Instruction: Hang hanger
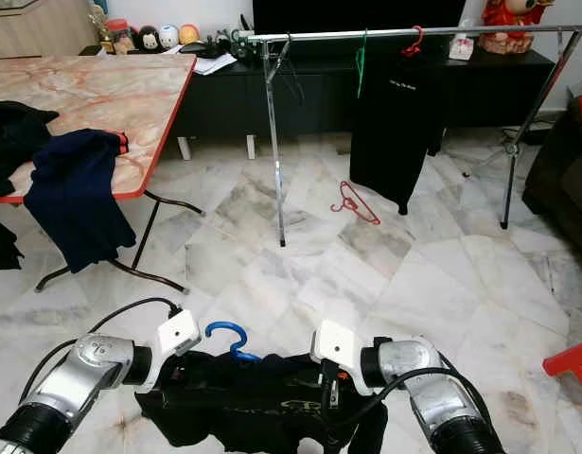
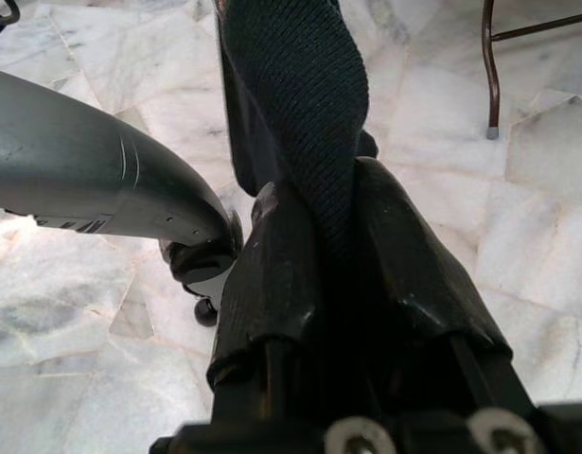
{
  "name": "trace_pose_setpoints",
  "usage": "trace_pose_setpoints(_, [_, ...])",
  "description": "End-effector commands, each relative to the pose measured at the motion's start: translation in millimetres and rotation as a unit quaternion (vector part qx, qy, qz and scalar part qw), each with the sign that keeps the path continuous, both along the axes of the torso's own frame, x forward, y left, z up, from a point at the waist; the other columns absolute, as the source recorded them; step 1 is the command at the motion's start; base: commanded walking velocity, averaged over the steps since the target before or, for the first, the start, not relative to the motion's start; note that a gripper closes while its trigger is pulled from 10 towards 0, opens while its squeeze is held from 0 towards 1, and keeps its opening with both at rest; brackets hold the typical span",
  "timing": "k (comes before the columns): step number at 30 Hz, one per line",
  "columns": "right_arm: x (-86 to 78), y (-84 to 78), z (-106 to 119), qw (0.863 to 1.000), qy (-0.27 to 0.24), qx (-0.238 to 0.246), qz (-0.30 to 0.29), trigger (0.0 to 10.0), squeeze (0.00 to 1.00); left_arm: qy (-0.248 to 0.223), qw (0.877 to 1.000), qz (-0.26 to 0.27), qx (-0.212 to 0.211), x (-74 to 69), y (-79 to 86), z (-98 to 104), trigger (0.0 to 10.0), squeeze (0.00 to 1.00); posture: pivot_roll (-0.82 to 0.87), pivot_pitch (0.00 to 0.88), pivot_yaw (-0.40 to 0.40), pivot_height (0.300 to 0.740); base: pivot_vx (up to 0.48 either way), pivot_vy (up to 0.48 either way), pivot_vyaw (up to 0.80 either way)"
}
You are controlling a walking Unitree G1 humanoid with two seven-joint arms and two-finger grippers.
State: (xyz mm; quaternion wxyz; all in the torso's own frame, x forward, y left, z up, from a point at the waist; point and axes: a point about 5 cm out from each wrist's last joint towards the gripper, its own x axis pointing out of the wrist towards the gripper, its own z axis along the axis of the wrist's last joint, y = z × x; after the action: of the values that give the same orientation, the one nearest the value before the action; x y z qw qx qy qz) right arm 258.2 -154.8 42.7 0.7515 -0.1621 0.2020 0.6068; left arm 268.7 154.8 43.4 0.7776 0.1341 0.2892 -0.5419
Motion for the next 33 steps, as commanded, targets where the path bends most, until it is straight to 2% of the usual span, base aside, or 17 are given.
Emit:
trace_pose_setpoints(1, [2.0,7.0,2.1,1.0,-0.012,0.011,0.004,10.0,0.0,-0.019,1.0,-0.003,-0.021,7.0,-5.9,11.3,0.0,0.0,-0.04,0.0,0.006,0.74,0.0,0.0,0.0])
trace_pose_setpoints(3, [2.1,6.2,1.5,1.0,-0.008,0.012,-0.001,10.0,0.0,-0.026,0.999,-0.006,-0.019,7.7,-5.9,12.4,0.0,0.0,-0.04,0.0,0.005,0.74,0.0,0.0,0.0])
trace_pose_setpoints(4, [1.6,5.9,1.2,1.0,-0.003,0.016,-0.002,10.0,0.2,-0.032,0.999,-0.006,-0.017,8.6,-5.5,13.4,0.0,0.0,-0.04,0.0,0.005,0.74,0.0,0.0,0.0])
trace_pose_setpoints(5, [1.5,5.8,1.2,1.0,-0.002,0.017,-0.002,10.0,0.2,-0.034,0.999,-0.006,-0.016,8.8,-5.4,13.6,0.0,0.0,-0.04,0.0,0.005,0.74,0.0,0.0,0.0])
trace_pose_setpoints(6, [1.3,5.7,1.0,1.0,0.0,0.017,-0.002,10.0,1.0,-0.039,0.999,-0.005,-0.016,9.8,-5.2,14.5,0.0,0.0,-0.04,0.0,0.005,0.74,0.0,0.0,0.0])
trace_pose_setpoints(15, [2.0,3.7,-6.8,1.0,-0.014,-0.019,-0.007,10.0,1.0,-0.071,0.997,-0.001,-0.006,15.2,-6.7,17.9,0.0,0.0,-0.04,0.0,0.006,0.74,0.0,0.0,0.0])
trace_pose_setpoints(20, [4.2,2.7,-6.7,0.999,-0.022,-0.025,-0.014,10.0,1.0,-0.088,0.996,-0.012,0.02,15.9,-3.5,16.8,0.0,0.0,-0.04,0.0,0.006,0.74,0.0,0.0,0.0])
trace_pose_setpoints(27, [3.0,-1.7,-2.6,0.999,-0.029,-0.03,0.001,10.0,1.0,-0.129,0.99,-0.024,0.045,18.9,-5.0,18.0,0.0,0.0,-0.05,0.0,0.006,0.74,0.0,0.0,0.0])
trace_pose_setpoints(33, [7.7,-8.0,1.6,0.997,-0.06,-0.057,0.0,10.0,1.0,-0.18,0.98,-0.039,0.076,23.8,-4.5,18.9,0.0,0.0,-0.05,0.0,0.007,0.74,0.0,0.0,0.0])
